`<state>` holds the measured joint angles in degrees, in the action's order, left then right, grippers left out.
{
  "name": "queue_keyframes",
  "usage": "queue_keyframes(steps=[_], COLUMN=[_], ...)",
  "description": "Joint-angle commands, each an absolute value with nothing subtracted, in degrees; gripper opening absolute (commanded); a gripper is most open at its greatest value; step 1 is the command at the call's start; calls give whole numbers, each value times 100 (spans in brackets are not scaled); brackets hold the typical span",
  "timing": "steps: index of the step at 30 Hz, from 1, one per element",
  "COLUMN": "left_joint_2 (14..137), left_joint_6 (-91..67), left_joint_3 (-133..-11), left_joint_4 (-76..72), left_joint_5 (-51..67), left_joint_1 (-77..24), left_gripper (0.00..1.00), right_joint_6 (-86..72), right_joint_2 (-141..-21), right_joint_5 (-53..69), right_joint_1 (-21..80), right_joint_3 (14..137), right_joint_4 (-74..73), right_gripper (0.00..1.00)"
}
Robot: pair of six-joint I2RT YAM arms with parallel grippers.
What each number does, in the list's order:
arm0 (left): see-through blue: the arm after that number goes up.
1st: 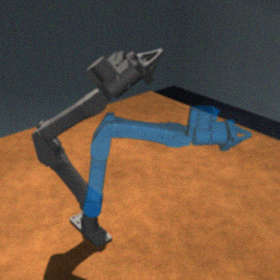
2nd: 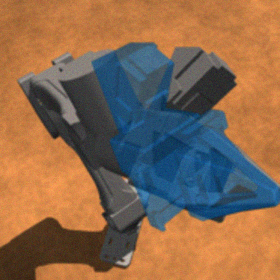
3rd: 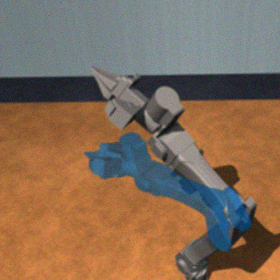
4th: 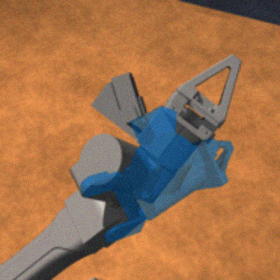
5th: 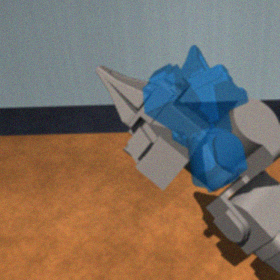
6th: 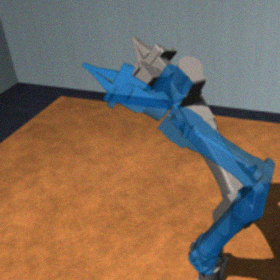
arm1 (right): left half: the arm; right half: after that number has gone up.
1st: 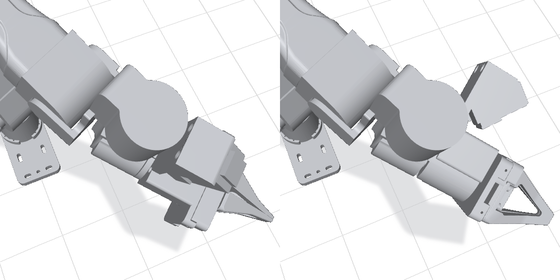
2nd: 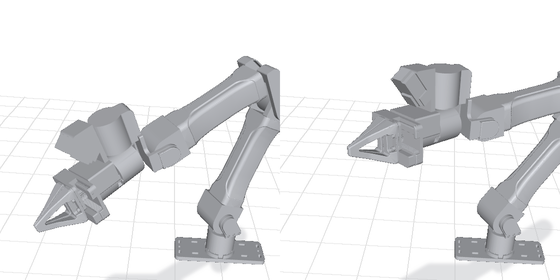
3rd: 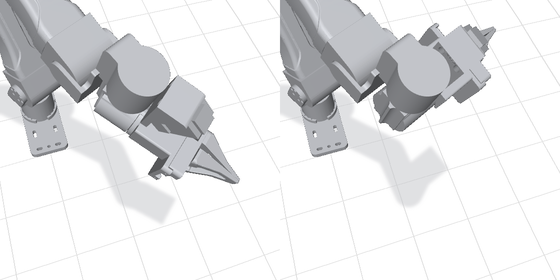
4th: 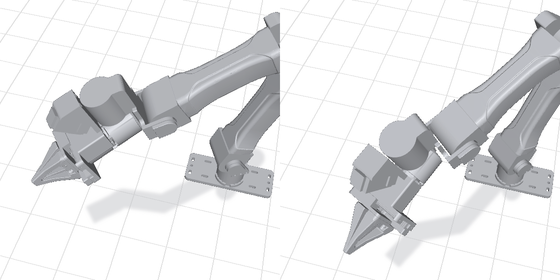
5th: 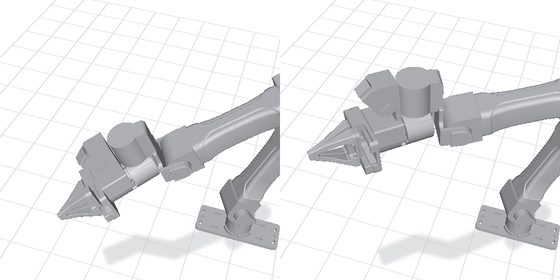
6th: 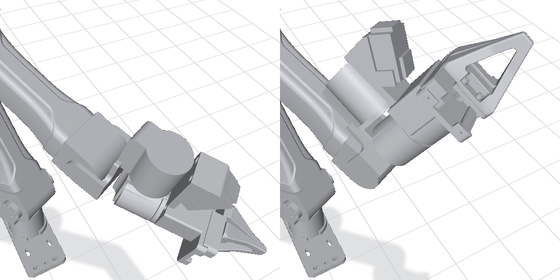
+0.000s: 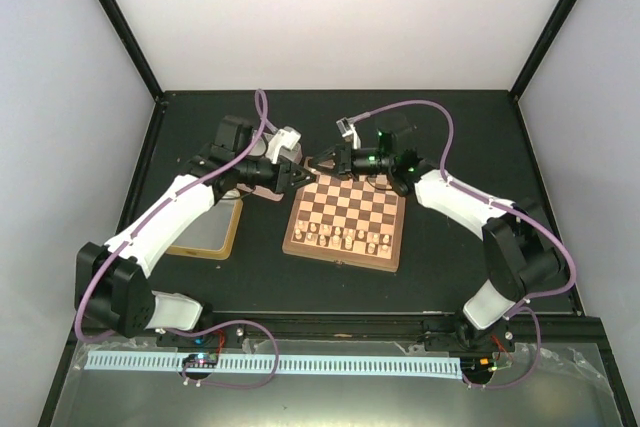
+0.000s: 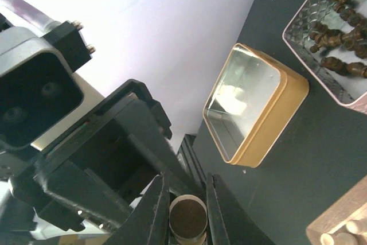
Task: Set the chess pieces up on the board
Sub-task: Place the chess piece on the chessboard.
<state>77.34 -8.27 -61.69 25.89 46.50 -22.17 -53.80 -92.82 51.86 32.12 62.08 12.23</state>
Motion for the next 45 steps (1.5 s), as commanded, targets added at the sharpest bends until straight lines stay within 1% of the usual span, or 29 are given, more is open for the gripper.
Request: queue_keyframes(steps=[1,2,4,7,10,14,17,22,24,27,30,34,40,45], left_joint_2=[7591,7577,7497,7278,6891,6552,6522,6557,6586,6654,6746,6865,6875,6916], left_joint_6=[-1052,-1132,-1305,-1714,-2145,-2579,-2674,-2708,-2751,-2784,-2783,-2739,-2363,-2238], left_joint_3=[-6473,-6451,-6341,-5953,-5436,-4970,-4870,-4793,-4808,-4874,-4910,-4974,-5228,-5305], left_joint_4=[2161,2092,1799,1007,163,-773,-848,-906,-954,-992,-1043,-1007,-715,-654], left_joint_5=[4380,4287,4105,4003,3750,3615,3527,3282,3226,3164,3195,3143,3028,3068], left_joint_1=[-2250,-2250,-2250,-2250,-2250,-2258,-2296,-2350,-2376,-2407,-2447,-2509,-2514,-2514], left_gripper=[37,45,54,62,66,68,66,67,64,53,44,39,22,10], right_joint_6=[-6504,-6831,-7543,-8813,-9990,-10643,-10950,-11553,-11701,-11926,-12025,-12190,-12182,-12148], right_joint_2=[-9184,-9216,-9326,-9560,-9762,-9723,-9611,-9524,-9490,-9437,-9365,-9365,-9315,-9323], right_joint_5=[5126,5034,4863,4584,4371,4128,3922,3757,3731,3707,3709,3732,3829,3922], right_joint_1=[3231,3228,3218,3204,3169,3164,3164,3170,3166,3177,3175,3173,3175,3173], right_joint_3=[6119,6110,6106,5982,5776,5590,5454,5363,5354,5279,5186,5133,5092,5082], right_joint_4=[2057,2273,2781,3668,4463,4589,4531,4682,4691,4845,4875,5029,4964,4940], right_gripper=[4,3,3,2,1,1,1,2,2,2,2,1,2,2])
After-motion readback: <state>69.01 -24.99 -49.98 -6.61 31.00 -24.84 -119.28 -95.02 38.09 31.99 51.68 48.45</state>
